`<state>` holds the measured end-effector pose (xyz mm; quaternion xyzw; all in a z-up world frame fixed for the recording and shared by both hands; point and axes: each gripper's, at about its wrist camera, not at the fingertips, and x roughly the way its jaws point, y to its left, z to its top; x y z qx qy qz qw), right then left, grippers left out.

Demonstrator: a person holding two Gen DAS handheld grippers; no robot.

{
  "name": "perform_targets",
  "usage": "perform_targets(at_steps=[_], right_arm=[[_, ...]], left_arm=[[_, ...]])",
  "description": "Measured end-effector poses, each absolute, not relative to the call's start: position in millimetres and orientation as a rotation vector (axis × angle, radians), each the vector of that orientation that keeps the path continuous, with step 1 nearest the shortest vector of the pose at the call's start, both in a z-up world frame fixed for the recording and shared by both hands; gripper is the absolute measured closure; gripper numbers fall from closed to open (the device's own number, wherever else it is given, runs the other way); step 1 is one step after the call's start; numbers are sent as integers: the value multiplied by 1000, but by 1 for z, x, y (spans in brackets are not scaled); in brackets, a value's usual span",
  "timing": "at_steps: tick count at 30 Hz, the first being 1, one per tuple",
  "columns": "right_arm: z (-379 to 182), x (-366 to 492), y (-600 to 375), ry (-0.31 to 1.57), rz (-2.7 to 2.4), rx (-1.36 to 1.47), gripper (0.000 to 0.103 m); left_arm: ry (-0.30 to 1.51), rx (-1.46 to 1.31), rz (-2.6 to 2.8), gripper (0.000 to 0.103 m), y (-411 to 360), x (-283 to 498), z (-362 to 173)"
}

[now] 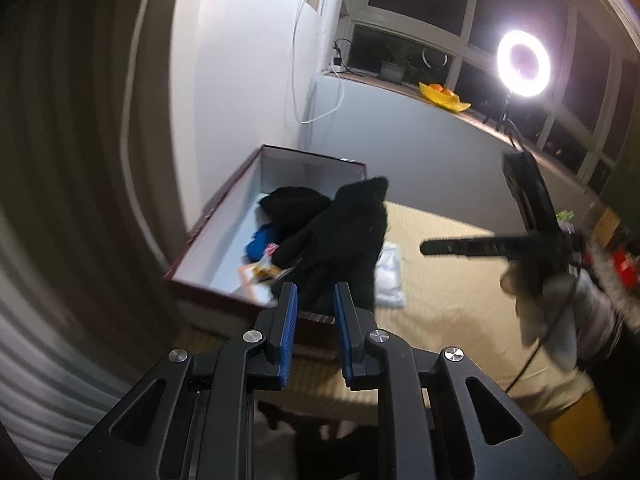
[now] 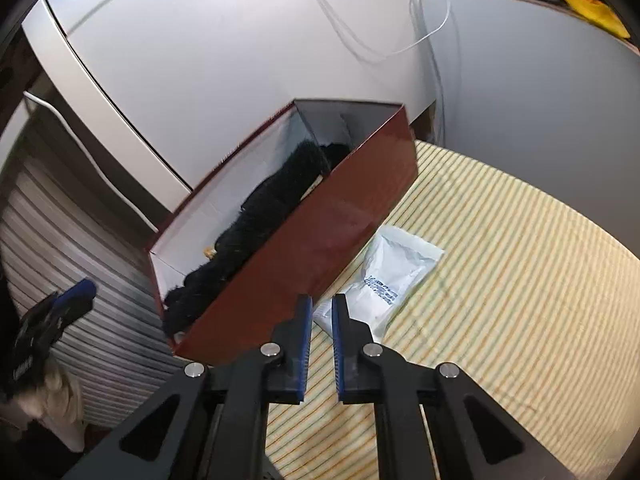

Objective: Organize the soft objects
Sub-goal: 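Withdraw both grippers from the shoebox back over the table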

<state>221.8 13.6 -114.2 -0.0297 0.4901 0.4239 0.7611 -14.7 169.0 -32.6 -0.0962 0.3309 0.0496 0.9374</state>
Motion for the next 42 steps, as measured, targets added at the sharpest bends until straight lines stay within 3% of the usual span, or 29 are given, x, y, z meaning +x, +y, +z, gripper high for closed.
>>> perform_targets(at_steps=[16, 42], right_arm=[[-186, 250, 71, 1184, 915, -115, 94], [-196, 224, 48, 1202, 873, -327, 94]], left_arm=[[698, -239, 203, 86, 177, -48, -52], [739, -237, 98, 86, 151, -33, -63]])
